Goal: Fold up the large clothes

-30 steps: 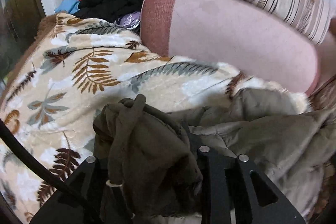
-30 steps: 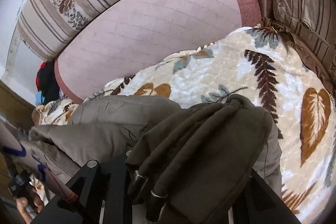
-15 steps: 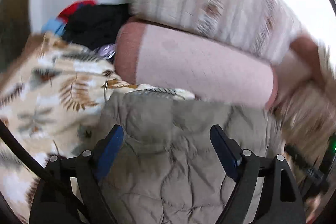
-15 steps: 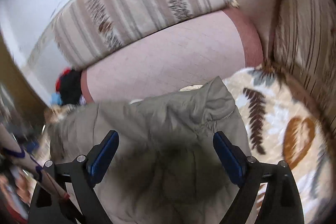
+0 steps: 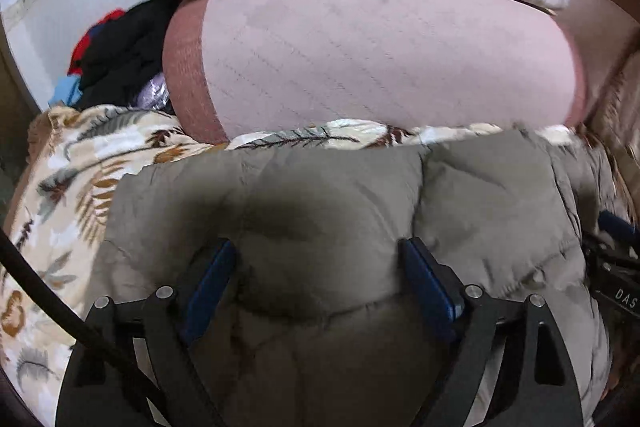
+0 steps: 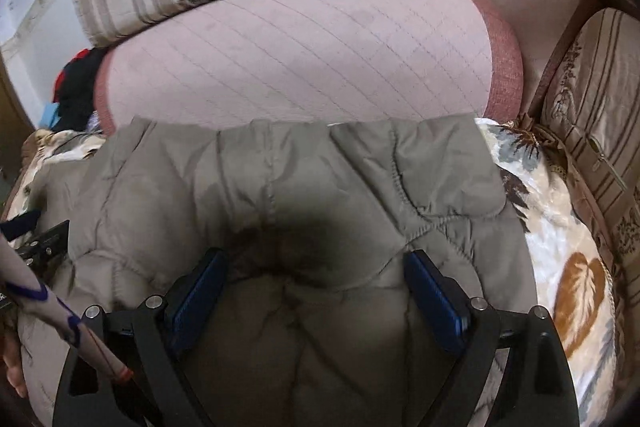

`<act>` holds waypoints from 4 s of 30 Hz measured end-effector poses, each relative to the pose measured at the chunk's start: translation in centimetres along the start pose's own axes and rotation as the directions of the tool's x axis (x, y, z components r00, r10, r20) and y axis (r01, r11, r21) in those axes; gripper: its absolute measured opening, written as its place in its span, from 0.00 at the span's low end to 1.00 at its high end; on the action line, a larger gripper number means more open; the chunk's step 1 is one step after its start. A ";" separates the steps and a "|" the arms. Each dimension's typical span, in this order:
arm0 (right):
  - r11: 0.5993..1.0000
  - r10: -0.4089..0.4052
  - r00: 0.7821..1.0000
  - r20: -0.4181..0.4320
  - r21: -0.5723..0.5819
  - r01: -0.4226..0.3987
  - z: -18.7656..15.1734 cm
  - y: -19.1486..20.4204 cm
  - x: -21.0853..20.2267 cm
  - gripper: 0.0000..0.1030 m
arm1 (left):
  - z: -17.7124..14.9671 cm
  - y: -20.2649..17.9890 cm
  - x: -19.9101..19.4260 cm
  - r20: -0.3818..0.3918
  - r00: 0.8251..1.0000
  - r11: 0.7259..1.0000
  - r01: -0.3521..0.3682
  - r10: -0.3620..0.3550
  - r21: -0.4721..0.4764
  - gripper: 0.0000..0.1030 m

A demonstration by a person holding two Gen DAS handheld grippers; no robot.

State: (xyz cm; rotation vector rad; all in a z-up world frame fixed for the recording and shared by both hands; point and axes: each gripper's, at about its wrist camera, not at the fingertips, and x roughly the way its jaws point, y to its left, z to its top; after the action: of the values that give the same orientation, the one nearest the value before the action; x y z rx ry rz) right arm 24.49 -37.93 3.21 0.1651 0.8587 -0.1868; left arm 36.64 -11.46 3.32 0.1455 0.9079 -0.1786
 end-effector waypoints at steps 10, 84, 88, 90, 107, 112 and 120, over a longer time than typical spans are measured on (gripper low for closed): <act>0.998 0.008 0.999 -0.045 0.065 -0.005 2.9 -1.3 6.1 0.96 | 2.1 0.4 4.9 -0.024 1.000 0.999 -0.002 0.001 -0.046 0.88; 0.961 0.045 0.992 0.121 0.266 -0.076 -15.8 -8.9 -14.8 0.81 | -16.3 16.1 -10.8 0.018 0.994 0.959 0.108 -0.107 -0.261 0.80; 0.975 0.057 0.998 0.014 0.213 -0.059 -14.3 -6.8 -10.6 0.81 | -16.8 15.7 -8.7 -0.009 0.998 0.953 0.063 -0.069 -0.296 0.86; 0.962 0.065 0.995 -0.079 0.270 -0.041 -14.7 -7.4 -7.7 0.81 | -16.9 16.1 -8.8 -0.017 0.996 0.945 0.076 -0.086 -0.319 0.86; 0.986 -0.007 0.996 0.093 0.166 -0.009 -20.3 -3.9 -20.6 0.82 | -21.2 11.7 -26.7 0.375 0.914 0.973 -0.080 0.158 -0.216 0.95; 0.996 0.000 0.993 0.118 0.094 -0.011 -22.5 -0.9 -23.1 0.84 | -23.4 9.5 -30.5 0.423 0.901 0.986 -0.031 0.098 -0.163 0.96; 1.000 -0.006 0.988 0.156 0.027 0.002 -25.6 1.4 -25.7 0.84 | -26.4 6.8 -33.5 0.464 0.885 0.987 0.031 0.045 -0.155 0.96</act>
State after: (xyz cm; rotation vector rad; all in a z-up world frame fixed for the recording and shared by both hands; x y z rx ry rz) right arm -10.37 -28.45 6.51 0.1714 0.7010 -0.2123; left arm -2.39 3.52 14.15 -0.0440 0.4353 -0.1257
